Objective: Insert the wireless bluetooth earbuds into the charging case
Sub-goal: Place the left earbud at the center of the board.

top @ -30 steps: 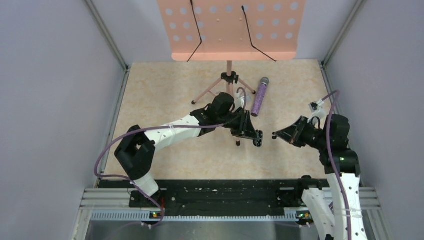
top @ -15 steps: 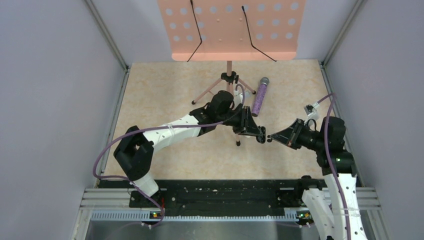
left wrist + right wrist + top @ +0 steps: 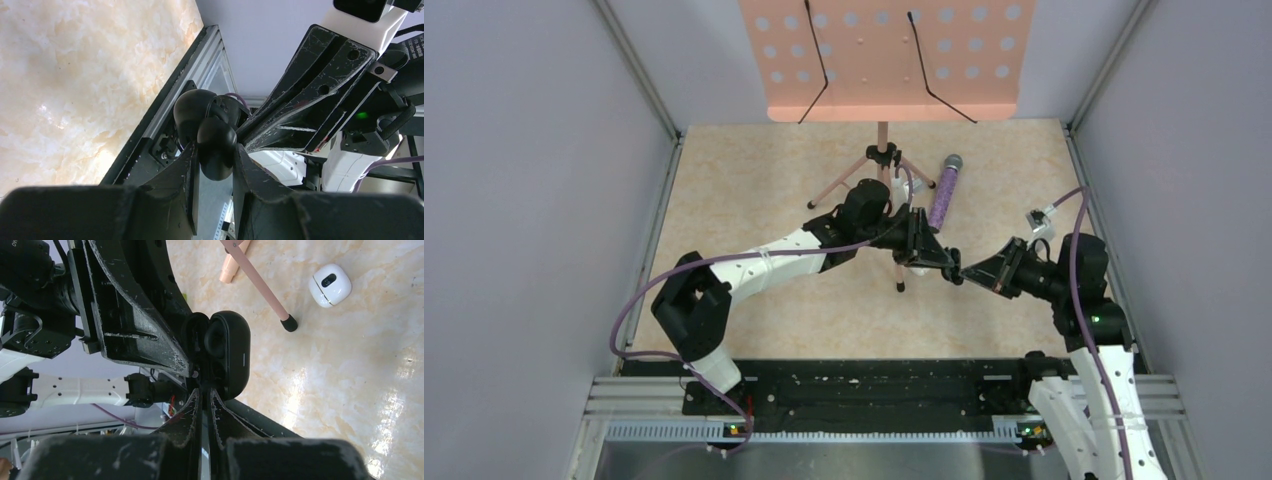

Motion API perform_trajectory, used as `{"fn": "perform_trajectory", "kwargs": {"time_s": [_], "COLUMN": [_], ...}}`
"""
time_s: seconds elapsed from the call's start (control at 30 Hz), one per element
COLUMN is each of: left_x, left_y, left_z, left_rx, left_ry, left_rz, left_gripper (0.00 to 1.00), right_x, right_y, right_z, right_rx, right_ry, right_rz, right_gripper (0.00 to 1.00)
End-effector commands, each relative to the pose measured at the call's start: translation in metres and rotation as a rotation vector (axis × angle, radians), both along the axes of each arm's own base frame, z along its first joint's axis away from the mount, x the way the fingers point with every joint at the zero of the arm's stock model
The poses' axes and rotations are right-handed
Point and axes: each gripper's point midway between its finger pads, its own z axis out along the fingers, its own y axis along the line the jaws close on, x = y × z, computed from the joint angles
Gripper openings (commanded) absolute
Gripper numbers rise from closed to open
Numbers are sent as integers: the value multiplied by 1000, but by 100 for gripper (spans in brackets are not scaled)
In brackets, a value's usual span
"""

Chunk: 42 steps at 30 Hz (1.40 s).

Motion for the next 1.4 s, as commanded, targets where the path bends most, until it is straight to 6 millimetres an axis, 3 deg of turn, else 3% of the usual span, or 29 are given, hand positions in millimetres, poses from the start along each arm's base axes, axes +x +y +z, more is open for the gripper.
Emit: {"fn": "perform_trajectory", "kwargs": {"time_s": [0.0, 0.47, 0.87, 1.1, 1.23, 1.37], "left_x": [-3, -4, -4, -2, 1, 3], "left_y": [-2, -2, -2, -1, 1, 6], "left_z": [32, 30, 33, 28, 14, 2], "left_rx": [-90, -87, -92, -81, -38, -5], "left_ry": [-46, -42, -44, -41, -42, -46], "left_rz": [-23, -33, -28, -16, 6, 33], "left_gripper": [0, 0, 0, 0, 0, 0], "right_x": [9, 18, 12, 8, 14, 20], "right_y": [-1, -1, -1, 0, -15, -40], "right_z": [13, 22, 2, 7, 14, -3], "right_rx": [-4, 32, 12, 11, -59, -145], "right_ry": [-64, -95, -48, -61, -73, 0], "right_rz": [-28, -57, -47, -42, -132, -293], "right_gripper": [0, 0, 0, 0, 0, 0]}}
